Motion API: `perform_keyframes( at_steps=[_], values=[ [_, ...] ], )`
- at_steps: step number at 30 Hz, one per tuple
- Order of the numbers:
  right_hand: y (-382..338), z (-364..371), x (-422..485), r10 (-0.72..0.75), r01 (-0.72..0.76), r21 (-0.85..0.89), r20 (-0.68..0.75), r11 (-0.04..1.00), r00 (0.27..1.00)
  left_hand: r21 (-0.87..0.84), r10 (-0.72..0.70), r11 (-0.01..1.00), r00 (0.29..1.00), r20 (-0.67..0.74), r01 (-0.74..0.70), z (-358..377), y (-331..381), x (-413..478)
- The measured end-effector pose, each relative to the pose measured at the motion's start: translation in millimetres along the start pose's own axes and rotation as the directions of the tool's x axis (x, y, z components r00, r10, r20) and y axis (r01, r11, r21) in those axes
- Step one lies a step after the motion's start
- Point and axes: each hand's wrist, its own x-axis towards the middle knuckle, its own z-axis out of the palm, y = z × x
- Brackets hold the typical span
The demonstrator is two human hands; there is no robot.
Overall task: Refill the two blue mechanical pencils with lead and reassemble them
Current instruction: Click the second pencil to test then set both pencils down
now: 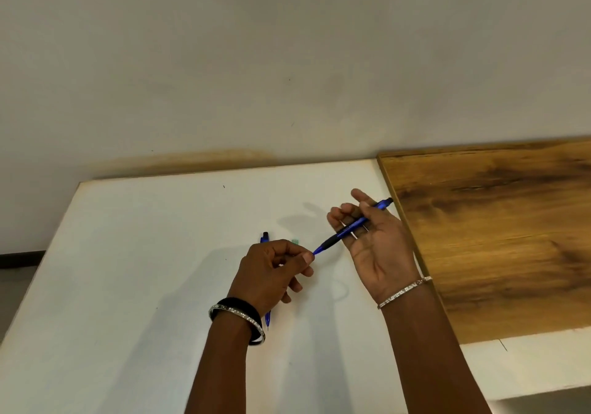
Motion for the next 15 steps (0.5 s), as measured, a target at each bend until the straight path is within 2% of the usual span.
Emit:
perform_keyframes(
  at_steps=[2,4,6,11,15],
  values=[
    [6,3,-1,-0.039,0.030,-0.227,-0.035,0.973,0.999,0.055,0.000,0.998,0.999,-0.046,0.002,-1,-2,1],
    [11,4,-1,-0.123,0.083,-0.498,-0.049,0.863,0.991,0.127,0.020,0.992,0.997,-0.080,-0.010,-1,-4,2],
    [14,4,-1,-0.204,0.139,-0.658,-0.022,0.740,0.979,0.193,0.054,0.981,0.993,-0.103,-0.033,0,-5,3],
    [16,4,0,-0.246,0.199,-0.736,0.046,0.647,0.968,0.231,0.120,0.971,0.965,-0.232,-0.065,-2,-6,5],
    [24,10,-4,-0.145,0.219,-0.790,0.166,0.573,0.975,0.153,0.161,0.982,0.930,-0.331,-0.115,-5,0,3]
  ],
)
